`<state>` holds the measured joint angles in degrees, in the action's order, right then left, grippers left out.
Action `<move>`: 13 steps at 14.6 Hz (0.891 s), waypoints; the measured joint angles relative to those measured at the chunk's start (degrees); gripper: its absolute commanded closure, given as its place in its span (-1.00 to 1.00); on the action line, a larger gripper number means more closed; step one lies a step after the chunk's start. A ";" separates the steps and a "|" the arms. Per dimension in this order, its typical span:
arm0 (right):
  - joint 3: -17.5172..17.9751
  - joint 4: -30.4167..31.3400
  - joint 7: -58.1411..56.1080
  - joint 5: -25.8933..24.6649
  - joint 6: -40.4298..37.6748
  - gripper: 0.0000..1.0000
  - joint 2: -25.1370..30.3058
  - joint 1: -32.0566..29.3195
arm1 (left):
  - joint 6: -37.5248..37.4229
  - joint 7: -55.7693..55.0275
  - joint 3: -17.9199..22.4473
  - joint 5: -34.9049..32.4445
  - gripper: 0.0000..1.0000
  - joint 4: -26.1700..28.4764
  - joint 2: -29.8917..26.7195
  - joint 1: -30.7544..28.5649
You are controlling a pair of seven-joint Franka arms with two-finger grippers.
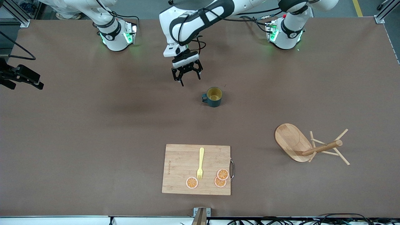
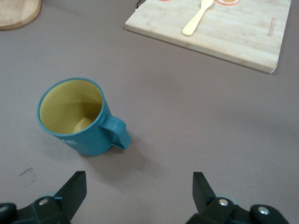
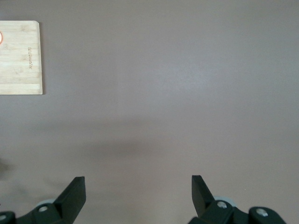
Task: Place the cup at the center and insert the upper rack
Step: 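Lower the open left gripper toward the mug handle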
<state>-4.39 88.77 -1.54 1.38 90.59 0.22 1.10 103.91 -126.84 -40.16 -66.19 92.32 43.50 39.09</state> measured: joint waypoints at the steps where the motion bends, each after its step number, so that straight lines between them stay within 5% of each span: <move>1: 0.00 0.00 0.00 -0.01 0.23 -1.00 0.00 0.00 | 0.00 0.00 0.17 -0.04 -1.00 0.00 0.43 0.12; 6: 0.00 0.00 0.00 -0.01 0.61 -1.00 0.01 0.01 | 0.22 -0.32 5.33 -3.23 -1.00 -0.10 0.72 4.82; 13: 0.08 0.00 -0.01 -0.01 0.47 -1.00 0.01 0.30 | 2.52 -0.36 6.85 -6.15 -1.00 1.13 1.81 4.97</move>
<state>-4.31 88.77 -1.55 1.37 91.06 0.23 1.40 106.43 -127.21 -33.30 -72.34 93.45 45.32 44.07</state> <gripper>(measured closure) 0.000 0.000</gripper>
